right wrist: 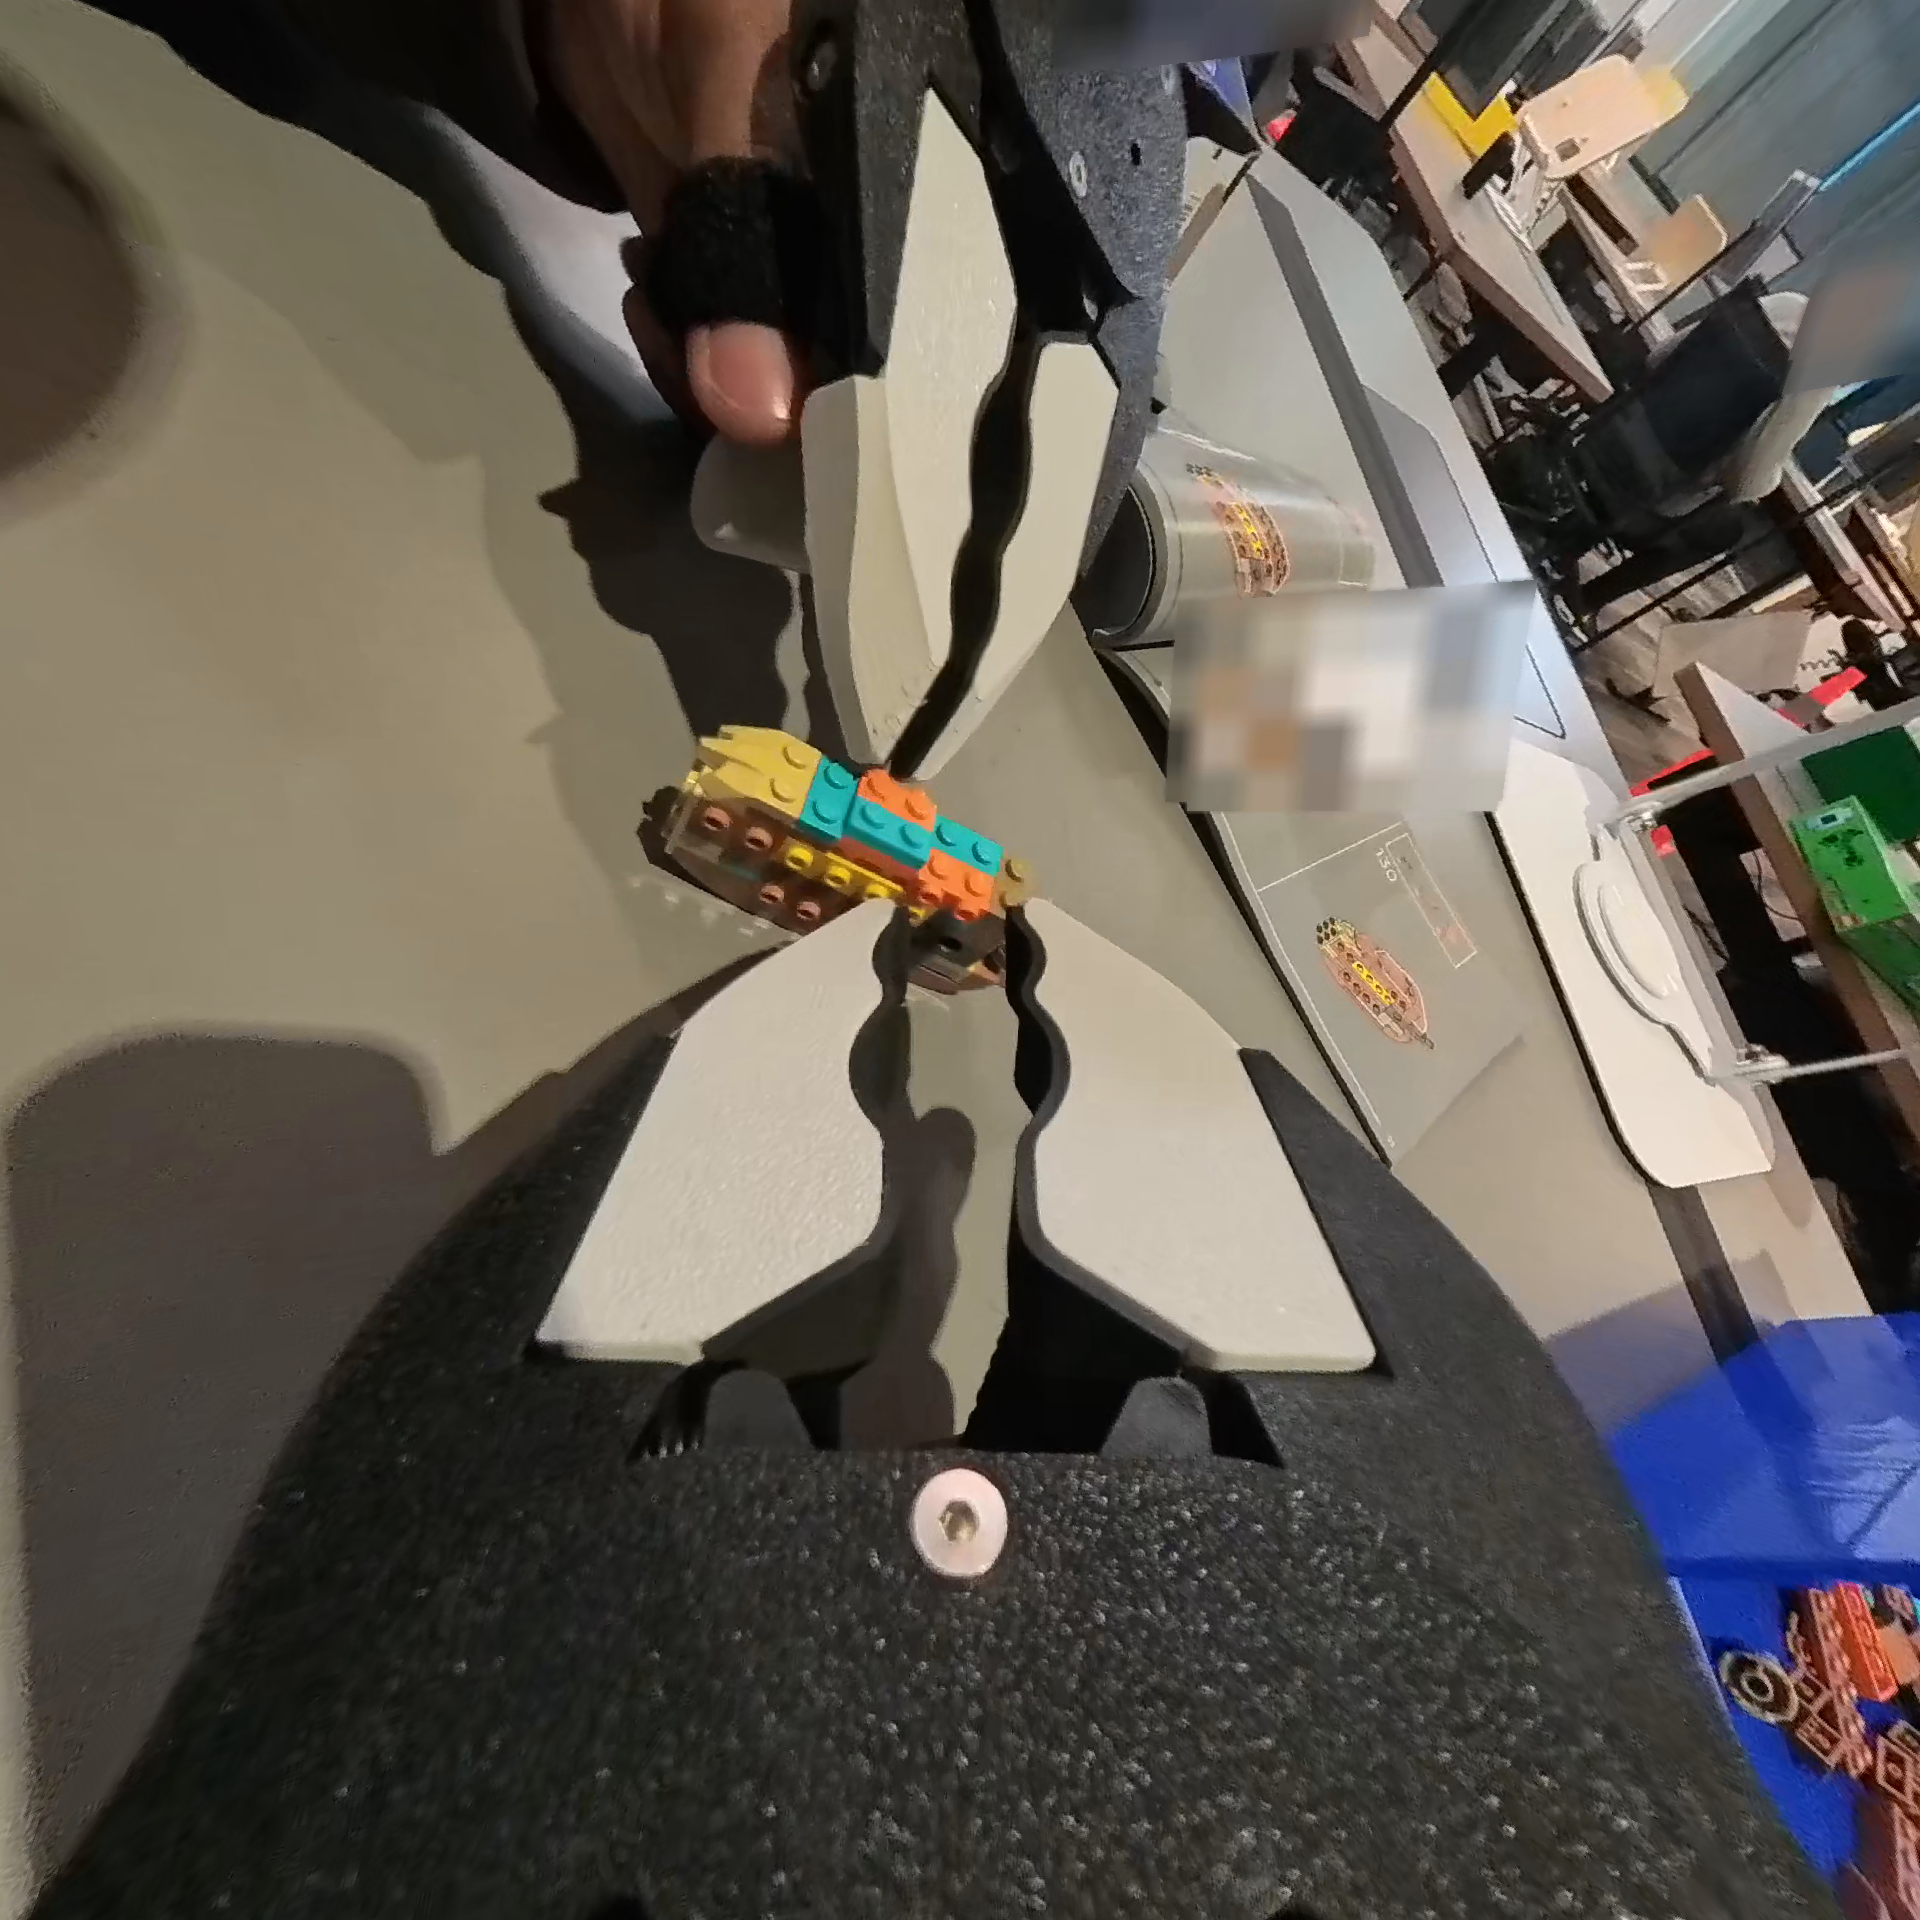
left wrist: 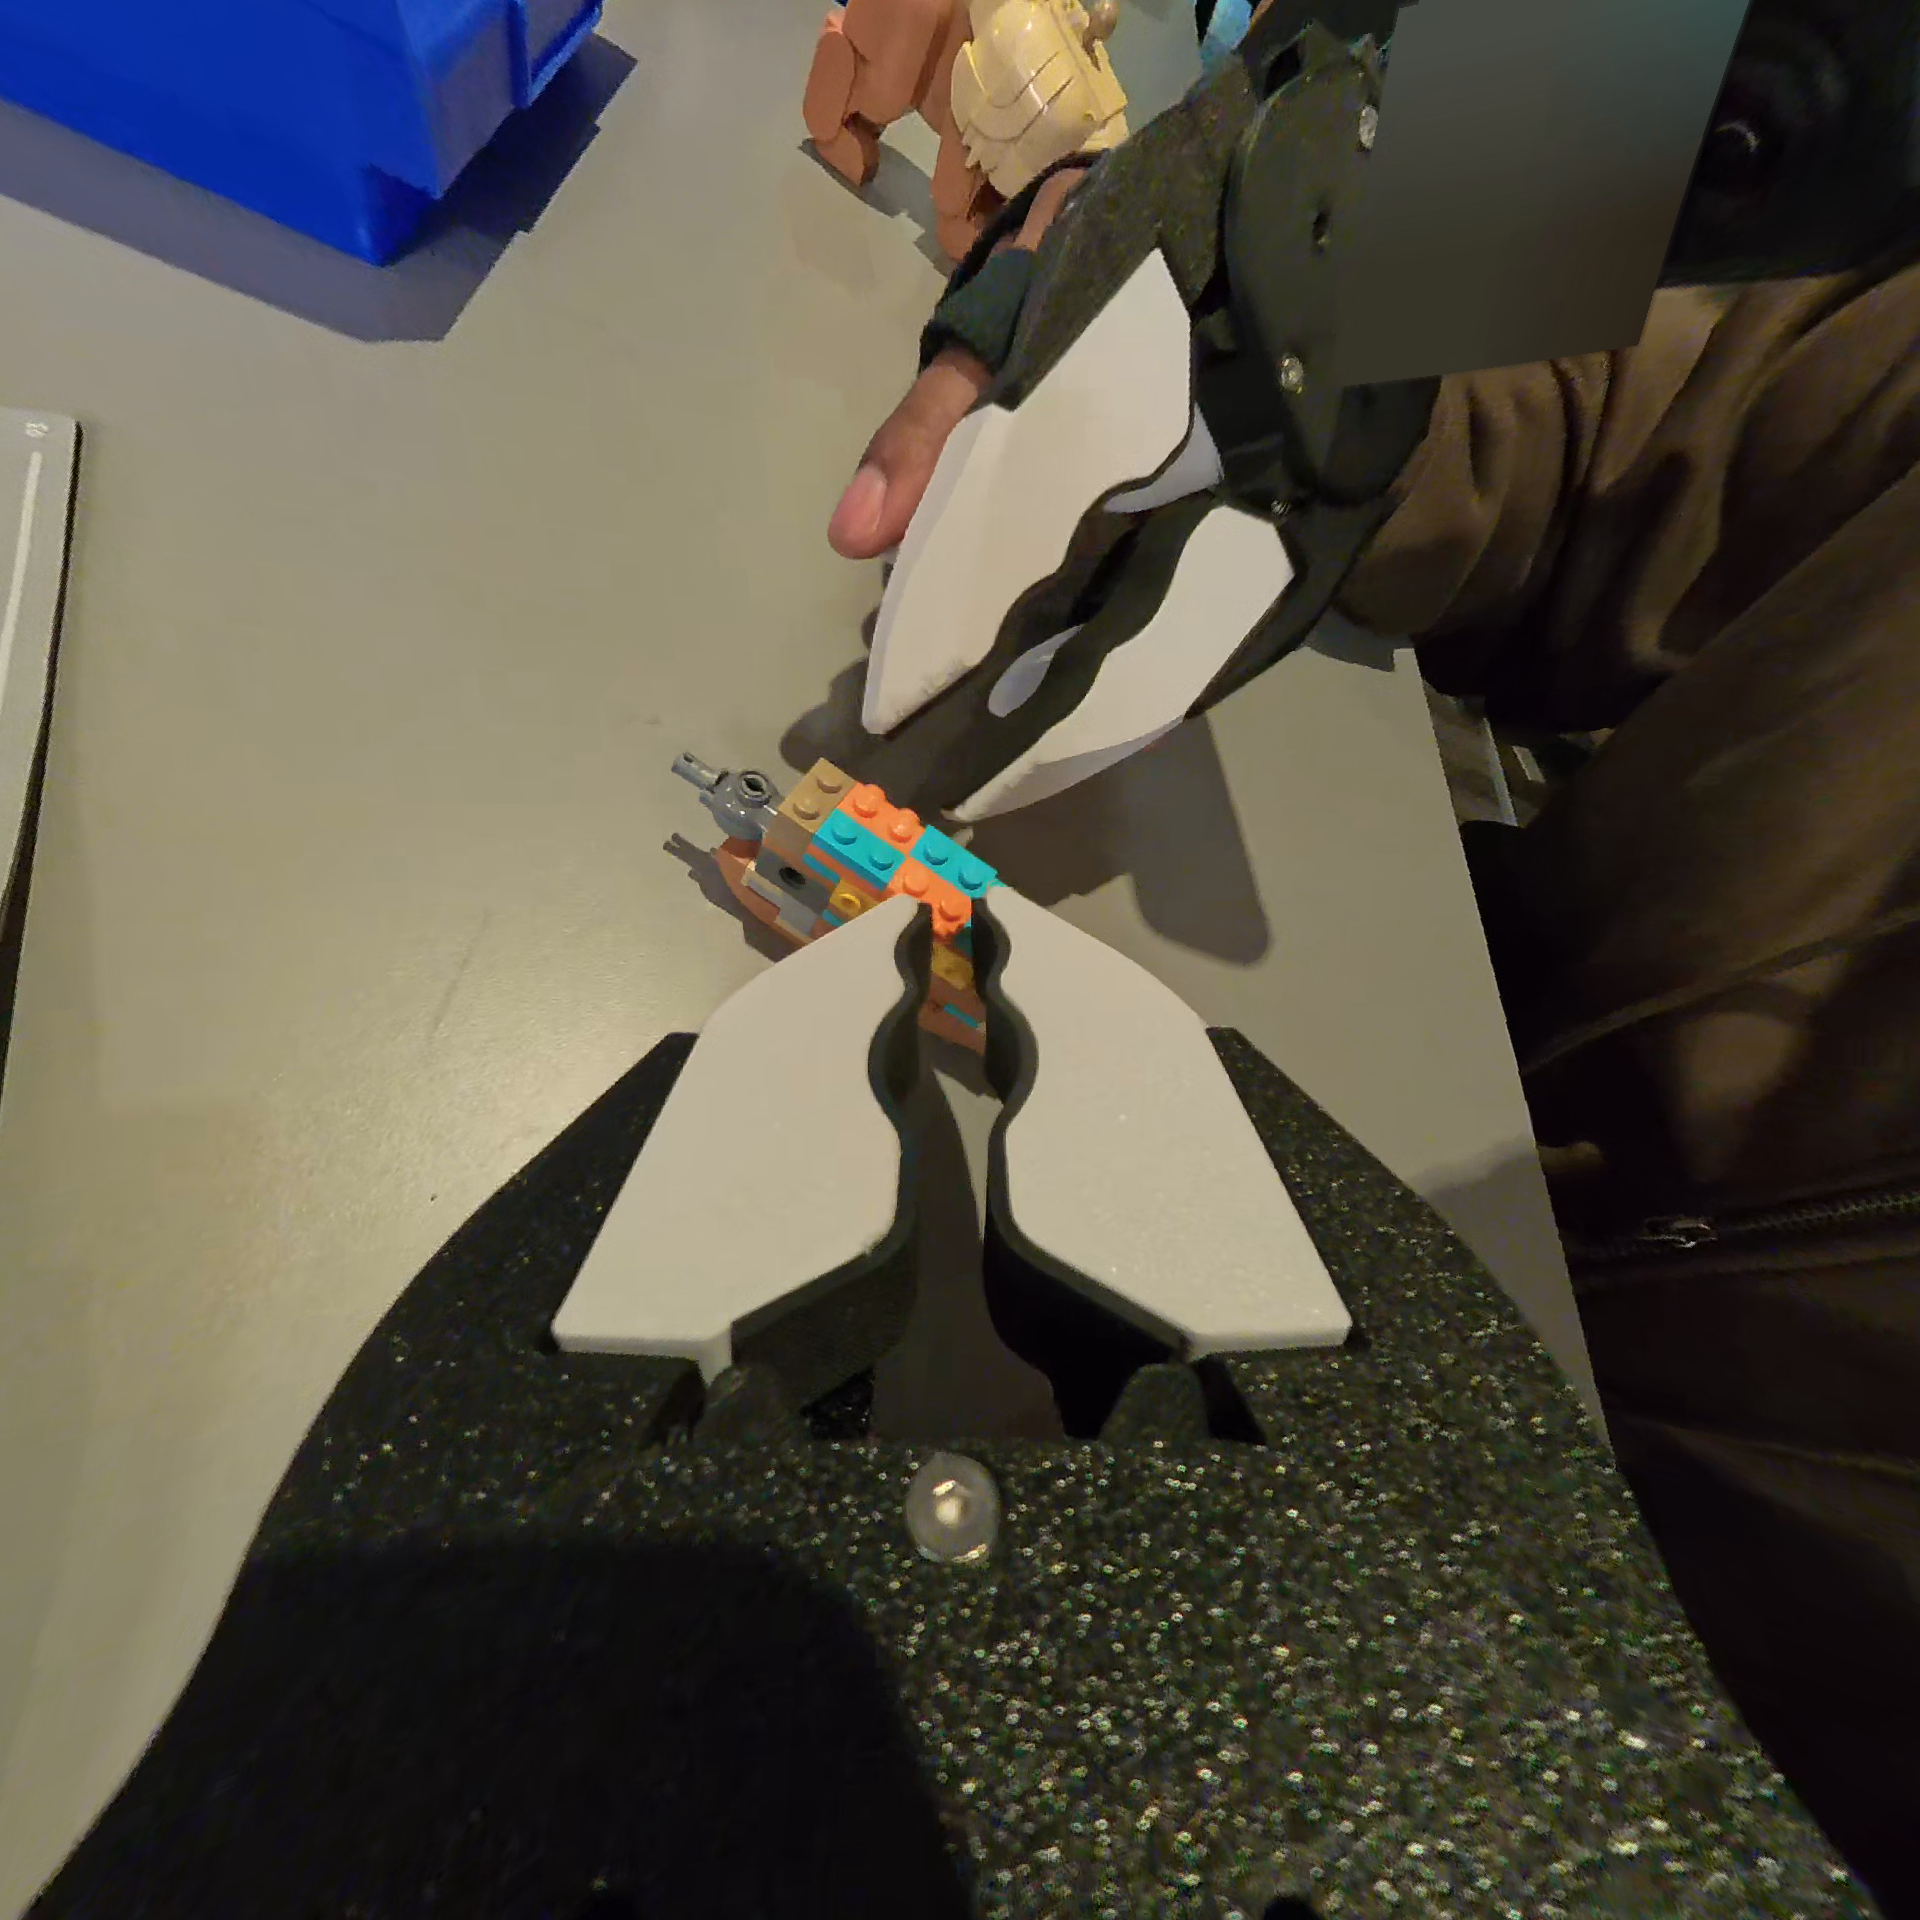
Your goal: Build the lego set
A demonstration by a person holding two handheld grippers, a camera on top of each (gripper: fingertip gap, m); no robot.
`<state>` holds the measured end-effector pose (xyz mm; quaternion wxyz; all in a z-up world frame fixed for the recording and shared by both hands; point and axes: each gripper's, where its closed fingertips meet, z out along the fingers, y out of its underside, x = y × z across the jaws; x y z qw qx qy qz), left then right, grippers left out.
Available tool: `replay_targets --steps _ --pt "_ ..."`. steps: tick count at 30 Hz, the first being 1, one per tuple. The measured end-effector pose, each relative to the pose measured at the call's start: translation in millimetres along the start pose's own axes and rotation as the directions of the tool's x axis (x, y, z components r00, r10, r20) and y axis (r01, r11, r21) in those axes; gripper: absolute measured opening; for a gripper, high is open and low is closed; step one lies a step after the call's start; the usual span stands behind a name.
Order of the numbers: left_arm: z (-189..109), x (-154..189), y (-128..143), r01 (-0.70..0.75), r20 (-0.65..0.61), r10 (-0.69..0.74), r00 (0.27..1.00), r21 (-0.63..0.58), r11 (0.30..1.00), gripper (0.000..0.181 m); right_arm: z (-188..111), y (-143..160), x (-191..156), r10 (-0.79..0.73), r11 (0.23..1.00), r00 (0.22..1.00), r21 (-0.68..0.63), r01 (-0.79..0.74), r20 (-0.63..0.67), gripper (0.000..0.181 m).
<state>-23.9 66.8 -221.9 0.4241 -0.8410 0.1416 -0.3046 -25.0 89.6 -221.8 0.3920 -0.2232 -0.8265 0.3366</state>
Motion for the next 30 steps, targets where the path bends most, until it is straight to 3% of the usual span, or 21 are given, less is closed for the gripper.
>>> replay_targets --steps 10,15,22,26,30 --pt "-4 -2 -2 -0.004 0.022 0.004 1.0 0.009 1.0 0.008 0 0 1 -0.01 1.0 1.0 0.002 0.01 -0.012 0.02" --pt "-10 -10 5 -0.017 0.19 0.021 0.982 -0.026 1.0 0.024 -4 3 12 0.004 1.0 0.997 -0.001 -0.004 -0.071 0.021" --pt "6 14 2 0.004 0.449 -0.053 0.892 0.108 0.994 0.041 -16 11 31 0.053 0.999 0.986 0.01 -0.052 -0.16 0.02" --pt "16 4 17 0.019 0.627 -0.041 0.778 0.042 0.999 0.041 -21 12 34 0.059 0.998 0.981 0.015 -0.058 -0.184 0.02" --pt "13 -5 22 0.018 0.721 0.001 0.693 -0.019 1.0 0.038 -23 9 33 0.051 0.999 0.979 0.022 -0.048 -0.195 0.02"
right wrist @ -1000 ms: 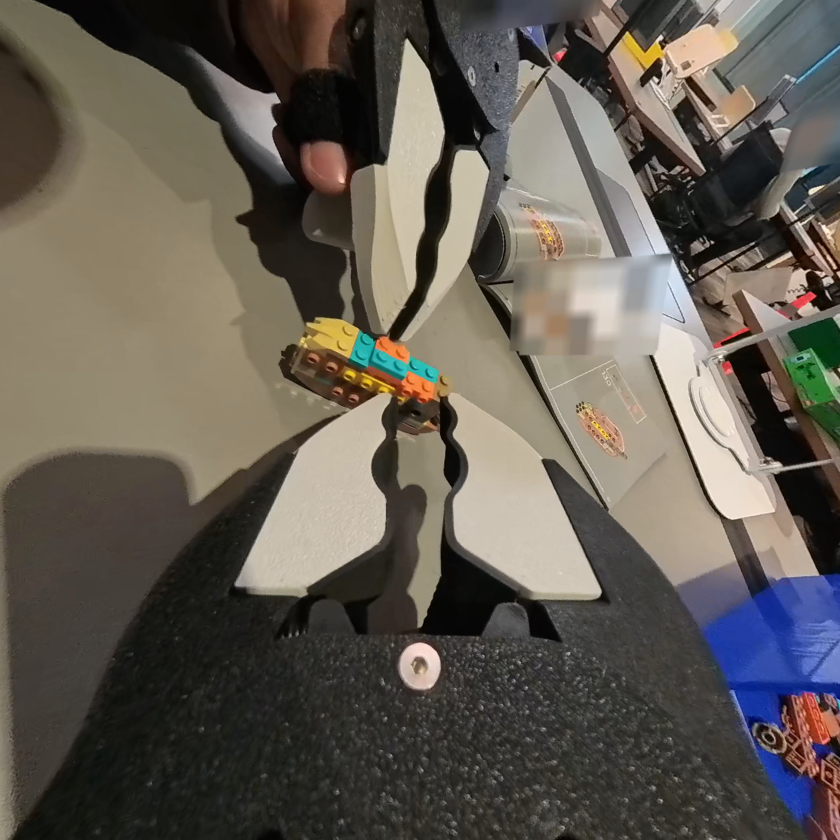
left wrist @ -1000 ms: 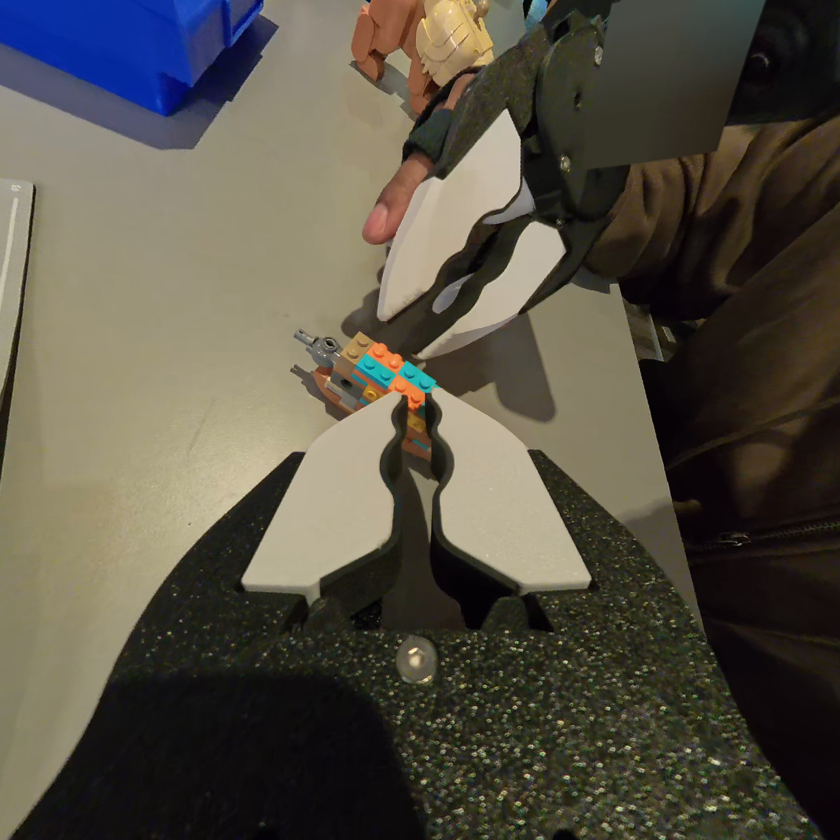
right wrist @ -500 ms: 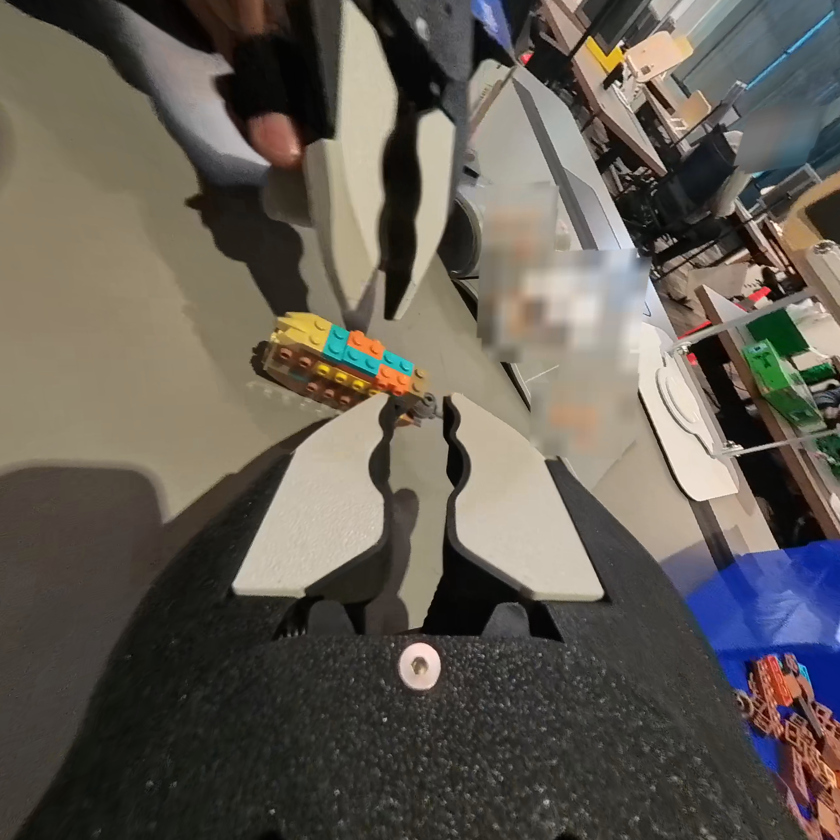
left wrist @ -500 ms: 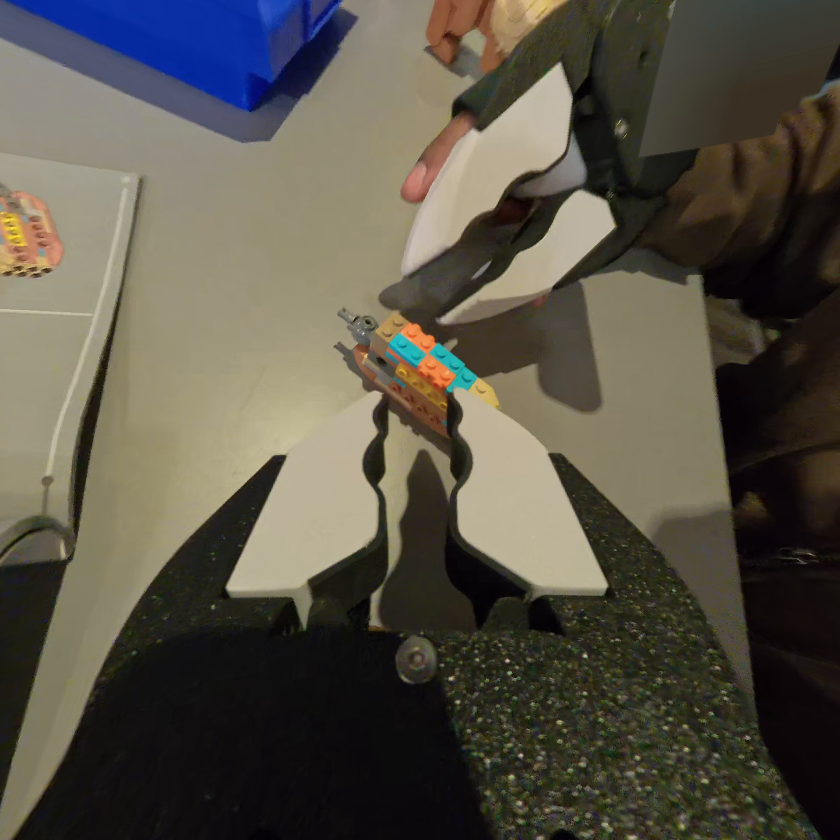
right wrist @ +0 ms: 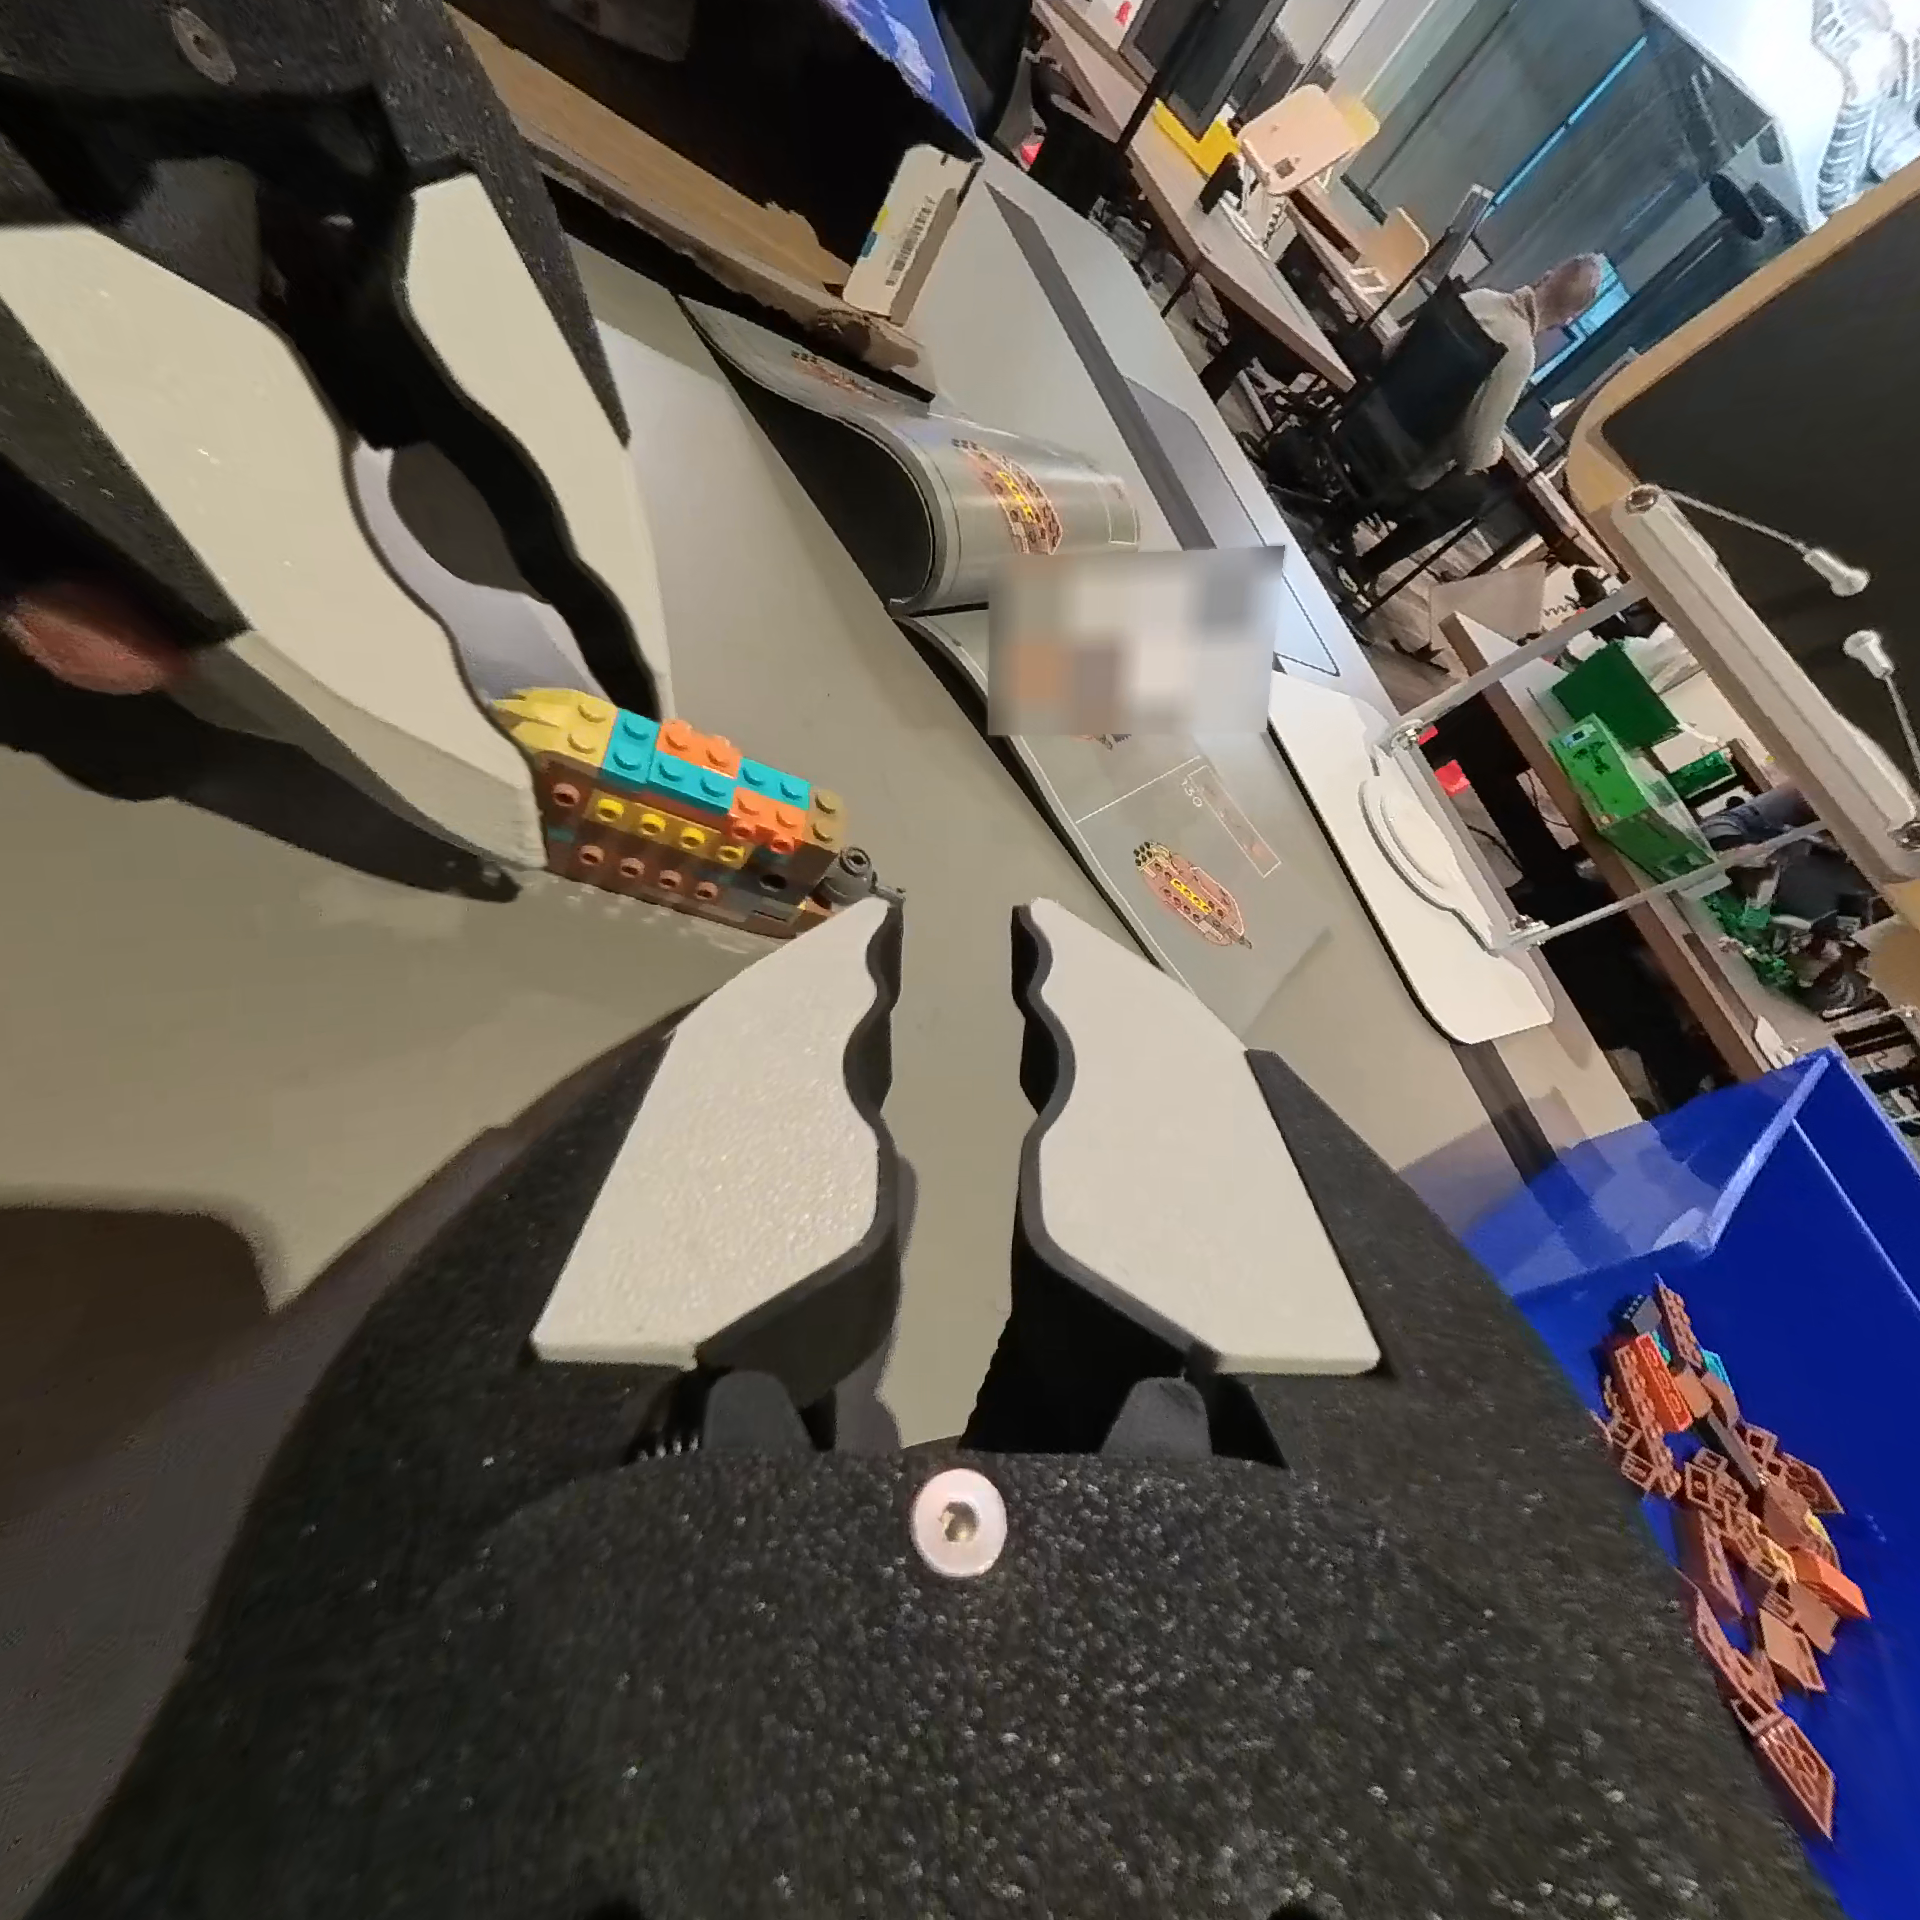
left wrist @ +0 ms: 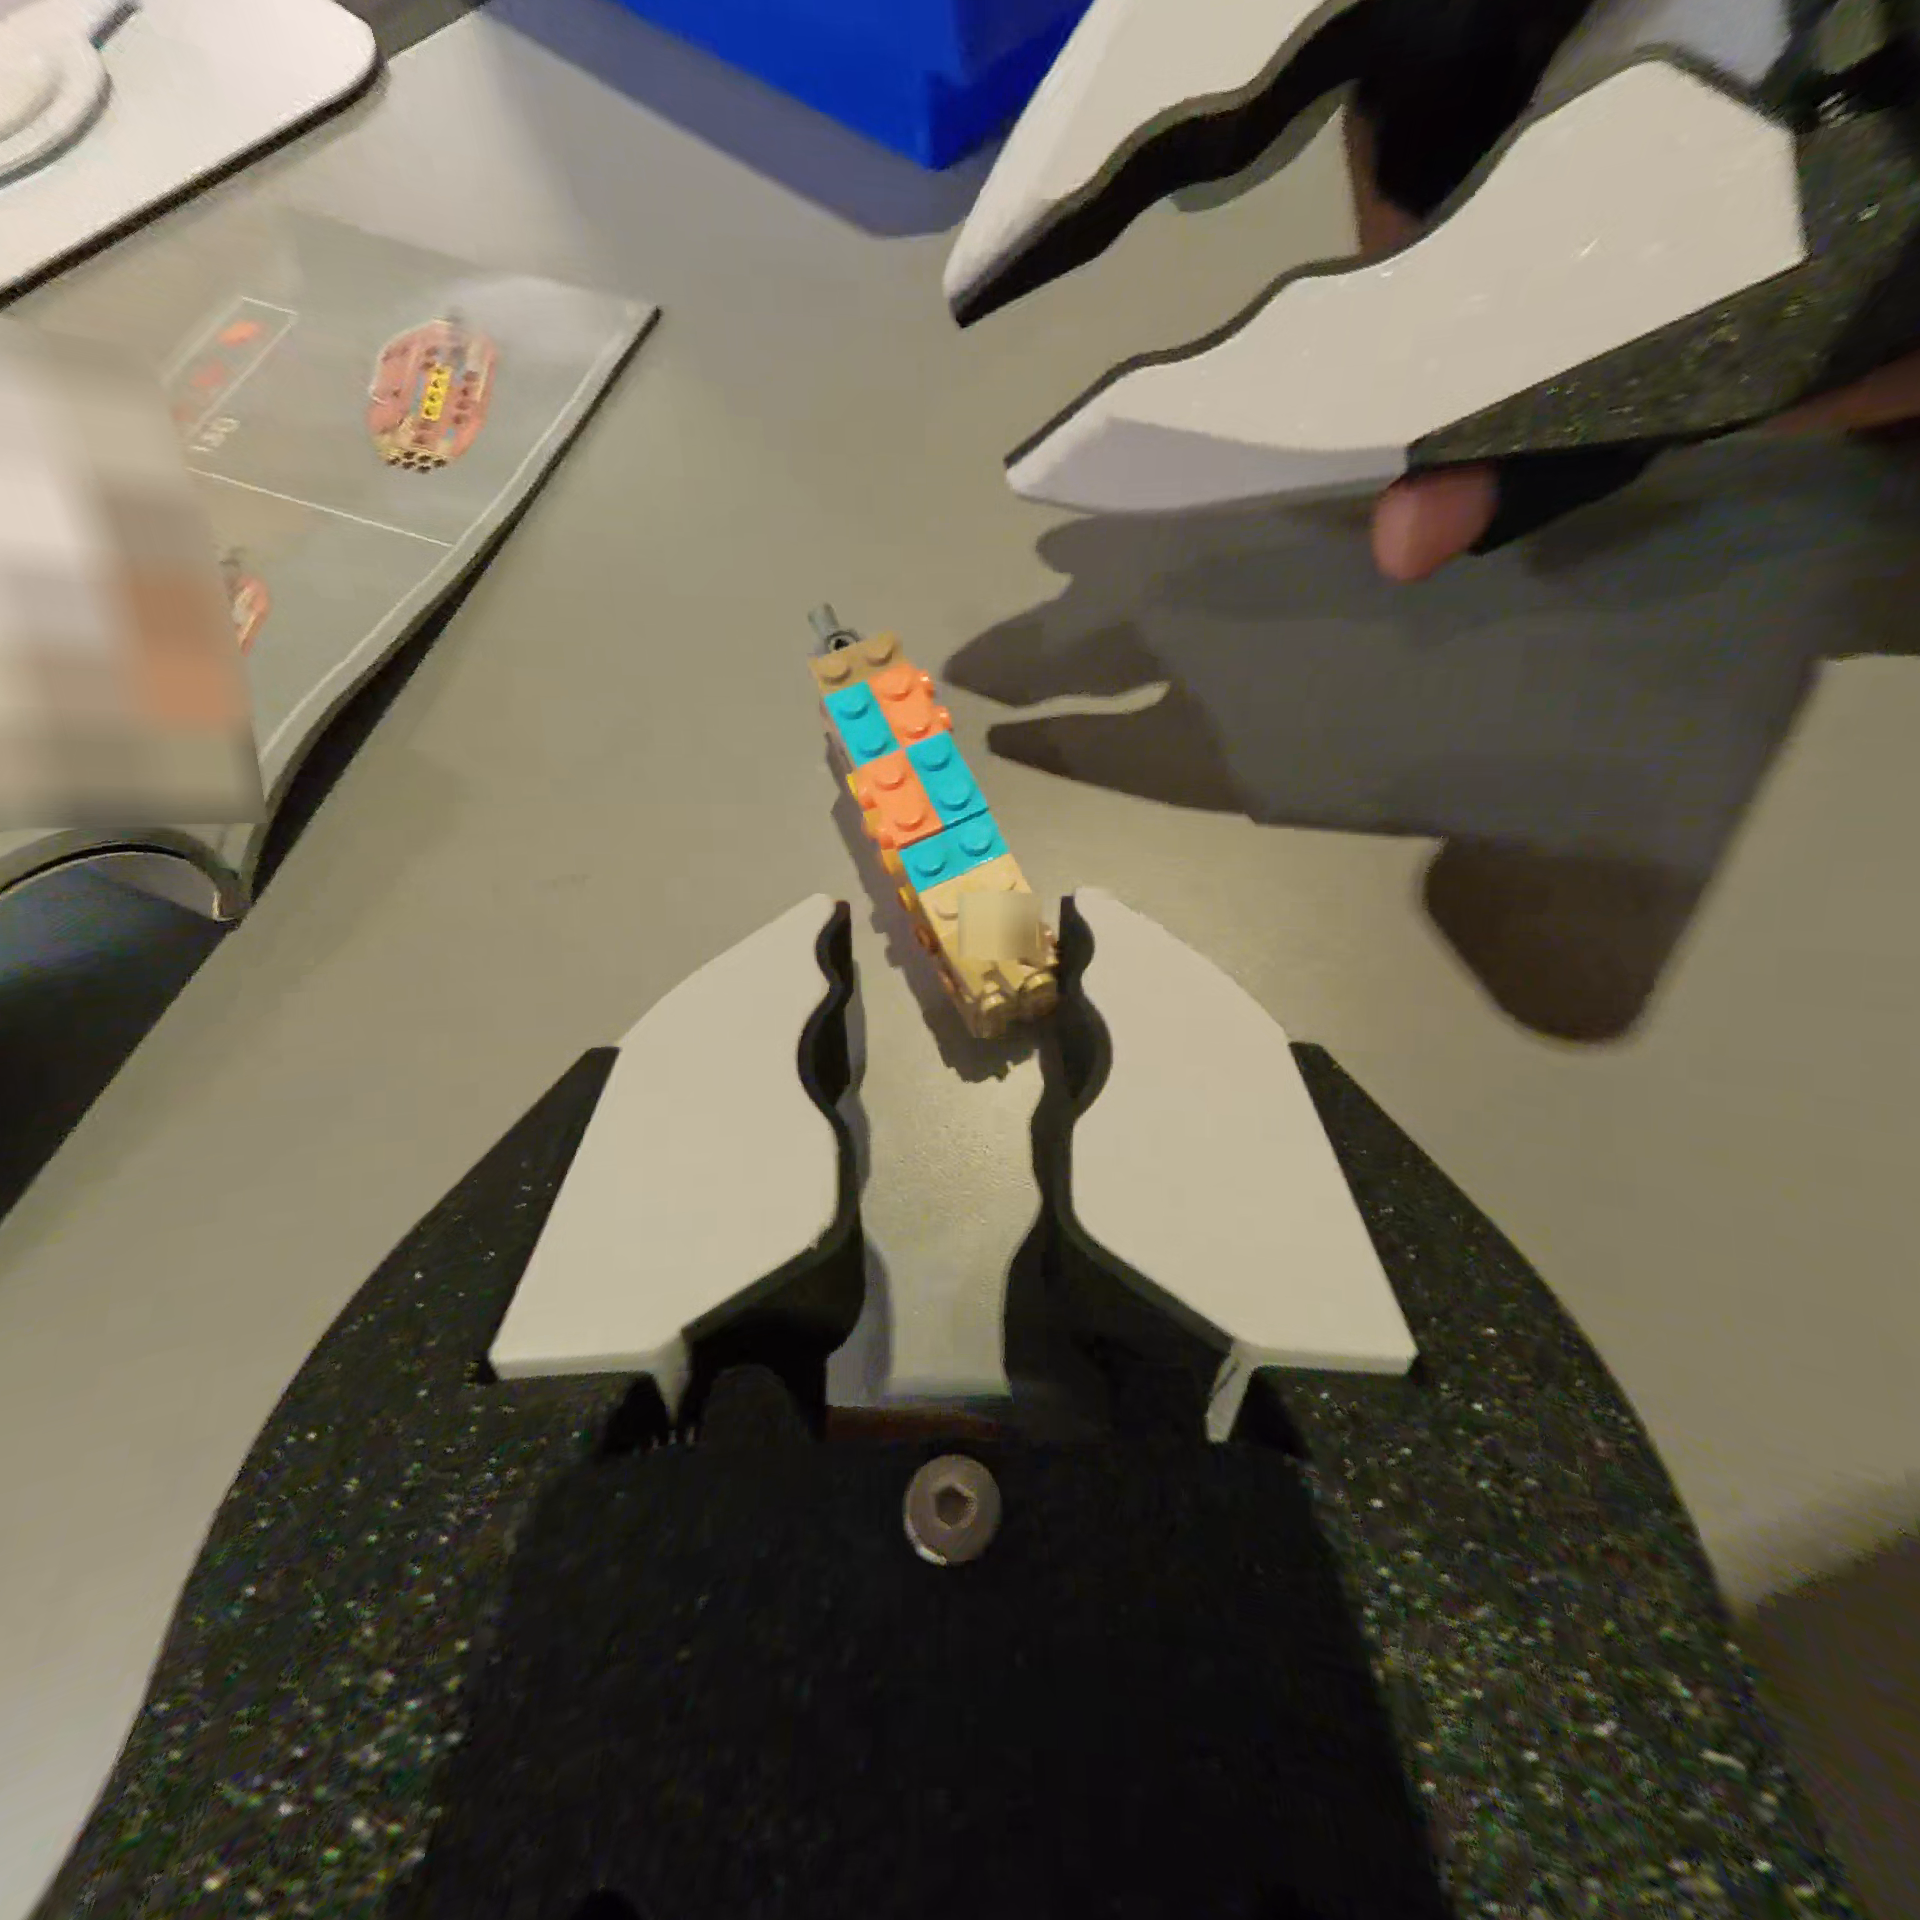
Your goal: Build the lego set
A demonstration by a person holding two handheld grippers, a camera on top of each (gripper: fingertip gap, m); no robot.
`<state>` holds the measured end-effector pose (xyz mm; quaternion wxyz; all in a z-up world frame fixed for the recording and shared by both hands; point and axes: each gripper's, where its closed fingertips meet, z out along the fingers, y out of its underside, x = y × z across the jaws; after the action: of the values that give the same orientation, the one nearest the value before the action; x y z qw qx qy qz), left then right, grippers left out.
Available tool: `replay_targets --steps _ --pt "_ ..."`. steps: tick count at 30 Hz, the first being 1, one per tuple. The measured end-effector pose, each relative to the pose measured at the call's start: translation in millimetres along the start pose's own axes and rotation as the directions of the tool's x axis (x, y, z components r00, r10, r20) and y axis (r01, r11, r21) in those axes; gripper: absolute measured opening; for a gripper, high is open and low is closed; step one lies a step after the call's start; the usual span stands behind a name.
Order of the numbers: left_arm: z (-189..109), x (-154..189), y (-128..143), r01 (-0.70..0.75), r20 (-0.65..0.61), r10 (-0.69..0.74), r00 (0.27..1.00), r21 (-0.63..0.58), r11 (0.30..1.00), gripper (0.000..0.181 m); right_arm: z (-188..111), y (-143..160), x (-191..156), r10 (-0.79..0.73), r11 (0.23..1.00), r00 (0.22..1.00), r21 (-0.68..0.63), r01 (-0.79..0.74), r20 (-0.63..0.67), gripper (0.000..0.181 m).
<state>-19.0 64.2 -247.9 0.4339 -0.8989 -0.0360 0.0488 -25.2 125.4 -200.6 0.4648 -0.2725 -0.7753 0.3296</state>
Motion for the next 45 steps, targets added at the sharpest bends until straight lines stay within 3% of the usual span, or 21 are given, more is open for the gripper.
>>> replay_targets --steps 2,10,16,27,36,45 --pt "1 -1 2 -0.006 0.014 0.006 1.0 -0.01 1.0 0.024 -1 -1 -1 -0.011 1.0 1.0 0.003 0.011 -0.004 0.02" --pt "0 0 -1 -0.084 0.011 0.083 0.996 0.019 0.996 0.023 -1 -6 -3 -0.069 0.997 0.997 0.042 0.07 -0.022 0.021" --pt "-2 -7 -10 -0.104 -0.053 0.109 0.993 0.092 0.99 0.022 -2 -15 -12 -0.235 0.967 0.97 0.085 0.24 -0.066 0.026" --pt "-5 -19 -21 -0.035 -0.212 0.07 0.975 0.164 0.986 0.022 11 -14 -23 -0.434 0.898 0.89 0.017 0.44 -0.142 0.031" --pt "-12 -19 -39 0.127 -0.356 -0.037 0.934 0.232 0.964 0.022 17 -25 -19 -0.59 0.801 0.76 -0.082 0.593 -0.273 0.046" --pt "-13 -21 -46 0.094 -0.297 -0.014 0.955 0.256 0.962 0.022 28 -29 -19 -0.681 0.727 0.664 -0.173 0.665 -0.309 0.056"
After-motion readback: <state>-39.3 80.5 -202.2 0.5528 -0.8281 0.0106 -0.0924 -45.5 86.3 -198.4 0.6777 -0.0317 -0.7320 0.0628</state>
